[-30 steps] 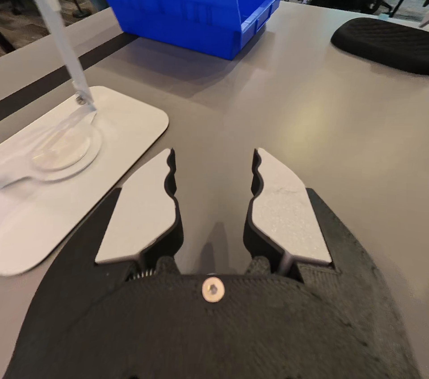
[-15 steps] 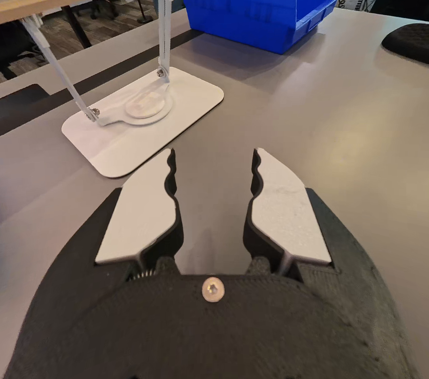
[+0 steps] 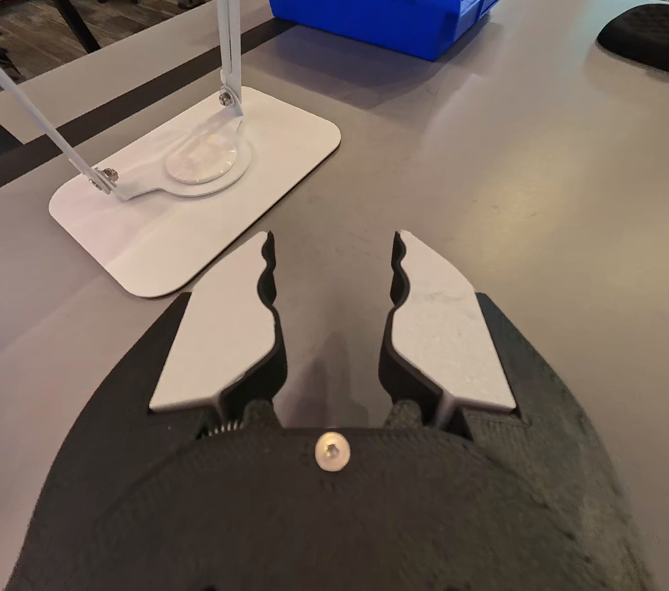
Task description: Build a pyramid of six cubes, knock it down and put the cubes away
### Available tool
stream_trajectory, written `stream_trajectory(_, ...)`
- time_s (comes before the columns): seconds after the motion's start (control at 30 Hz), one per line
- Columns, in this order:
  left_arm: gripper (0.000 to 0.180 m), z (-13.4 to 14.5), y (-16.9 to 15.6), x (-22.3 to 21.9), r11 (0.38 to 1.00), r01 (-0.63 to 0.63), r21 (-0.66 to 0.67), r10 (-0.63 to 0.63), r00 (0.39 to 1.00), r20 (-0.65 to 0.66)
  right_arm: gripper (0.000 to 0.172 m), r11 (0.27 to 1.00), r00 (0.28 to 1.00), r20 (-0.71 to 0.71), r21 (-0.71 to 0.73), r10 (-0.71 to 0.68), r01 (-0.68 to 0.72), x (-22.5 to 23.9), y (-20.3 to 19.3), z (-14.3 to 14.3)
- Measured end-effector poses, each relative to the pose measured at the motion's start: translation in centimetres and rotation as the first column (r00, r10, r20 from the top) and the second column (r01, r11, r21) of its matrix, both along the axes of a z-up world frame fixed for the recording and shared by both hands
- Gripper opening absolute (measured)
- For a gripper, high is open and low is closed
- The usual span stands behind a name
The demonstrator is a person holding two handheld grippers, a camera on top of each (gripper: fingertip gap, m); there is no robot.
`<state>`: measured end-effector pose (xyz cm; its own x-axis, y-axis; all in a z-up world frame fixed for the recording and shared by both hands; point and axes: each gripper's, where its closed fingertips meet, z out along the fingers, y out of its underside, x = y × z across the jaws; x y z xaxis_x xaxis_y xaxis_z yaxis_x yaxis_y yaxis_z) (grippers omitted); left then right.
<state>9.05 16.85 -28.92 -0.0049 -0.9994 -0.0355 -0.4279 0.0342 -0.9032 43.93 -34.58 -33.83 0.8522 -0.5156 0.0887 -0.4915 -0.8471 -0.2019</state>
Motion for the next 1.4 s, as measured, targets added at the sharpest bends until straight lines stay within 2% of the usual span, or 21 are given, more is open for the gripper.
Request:
stream_trajectory(0.27,0.06,-0.3,-0.5,0.2,1.0,0.026,0.006,-0.026,1.0,-0.015,0.08,1.0,1.0,-0.024,0.016,0.019,-0.019,-1.4,-0.1,-0.1)
stream_trajectory(0.53,0.06,-0.2,-0.8,0.2,0.999,0.036,0.018,-0.036,0.999,-0.015,0.077,1.0,0.998,-0.054,-0.027,0.013,-0.014,-1.6,-0.1,-0.2)
stream_trajectory(0.6,0.06,-0.1,-0.8,0.2,0.999,0.035,0.029,-0.035,0.999,-0.012,0.085,0.999,0.999,-0.037,-0.036,0.014,-0.016,-1.3,-0.3,0.0)
stream_trajectory(0.77,0.06,-0.3,-0.7,0.2,0.999,0.033,0.015,-0.033,0.999,-0.019,0.086,0.999,1.0,0.014,-0.036,0.014,-0.014,-0.5,-0.2,0.3)
stream_trajectory(1.13,0.059,-0.4,0.3,-0.1,1.0,0.0,0.005,0.0,1.0,-0.006,0.084,0.997,0.998,-0.035,-0.057,0.05,-0.052,-1.4,-0.7,0.2)
stream_trajectory(1.4,0.059,-0.8,0.2,-0.1,1.0,0.005,0.016,-0.005,1.0,-0.013,0.084,0.995,0.996,-0.084,-0.099,0.011,-0.02,-1.5,-0.8,0.0)
